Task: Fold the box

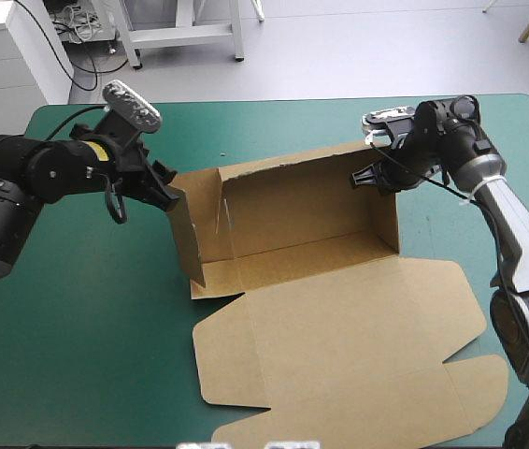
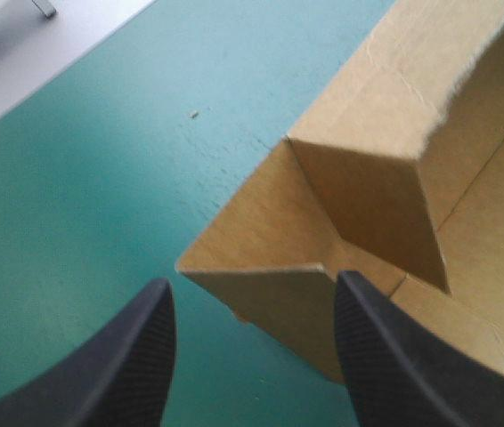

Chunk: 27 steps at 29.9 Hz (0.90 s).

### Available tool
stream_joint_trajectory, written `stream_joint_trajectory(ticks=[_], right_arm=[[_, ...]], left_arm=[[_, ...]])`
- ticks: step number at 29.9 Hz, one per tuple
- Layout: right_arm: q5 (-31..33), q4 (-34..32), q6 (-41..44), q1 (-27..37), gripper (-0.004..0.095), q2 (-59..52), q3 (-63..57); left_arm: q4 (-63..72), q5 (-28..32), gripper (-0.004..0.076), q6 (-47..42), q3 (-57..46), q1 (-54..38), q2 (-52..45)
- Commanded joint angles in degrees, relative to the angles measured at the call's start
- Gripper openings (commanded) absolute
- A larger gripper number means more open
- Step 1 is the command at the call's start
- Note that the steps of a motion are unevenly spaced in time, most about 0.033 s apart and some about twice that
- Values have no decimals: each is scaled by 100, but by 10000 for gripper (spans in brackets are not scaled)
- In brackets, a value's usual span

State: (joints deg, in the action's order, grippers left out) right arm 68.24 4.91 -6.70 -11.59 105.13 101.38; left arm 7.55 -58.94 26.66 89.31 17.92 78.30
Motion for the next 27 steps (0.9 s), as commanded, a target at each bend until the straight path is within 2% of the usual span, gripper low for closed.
stream_joint_trajectory(ticks=[1,5,8,14,16,21,24,27], right_arm=[[-125,104,-52,46,-22,33,345],[-125,11,-111,46,-22,386,345],[-125,-2,-163,46,-21,654,345],[-125,19,-188,46,-21,1103,345],[-125,19,-201,46,-21,1155,345],[-125,-4,-315,46,-21,1154,381],[-125,-16,-315,46,-21,1154,381],[-125,-16,-315,46,-21,1154,381]], left_arm=[[1337,247,382,589,-244,-726,-301],[2438,258,346,1208,-1054,-1412,-557],[2691,362,294,1494,-1860,-1679,-881],[2677,1179,253,1536,-3551,-1703,-1970],[2667,1412,213,1536,-4099,-1703,-2458],[2599,1566,-8,1453,-5136,-1703,-3744],[2523,1653,-8,1155,-5566,-1703,-4462],[1822,1678,-8,483,-5908,-1703,-5072]])
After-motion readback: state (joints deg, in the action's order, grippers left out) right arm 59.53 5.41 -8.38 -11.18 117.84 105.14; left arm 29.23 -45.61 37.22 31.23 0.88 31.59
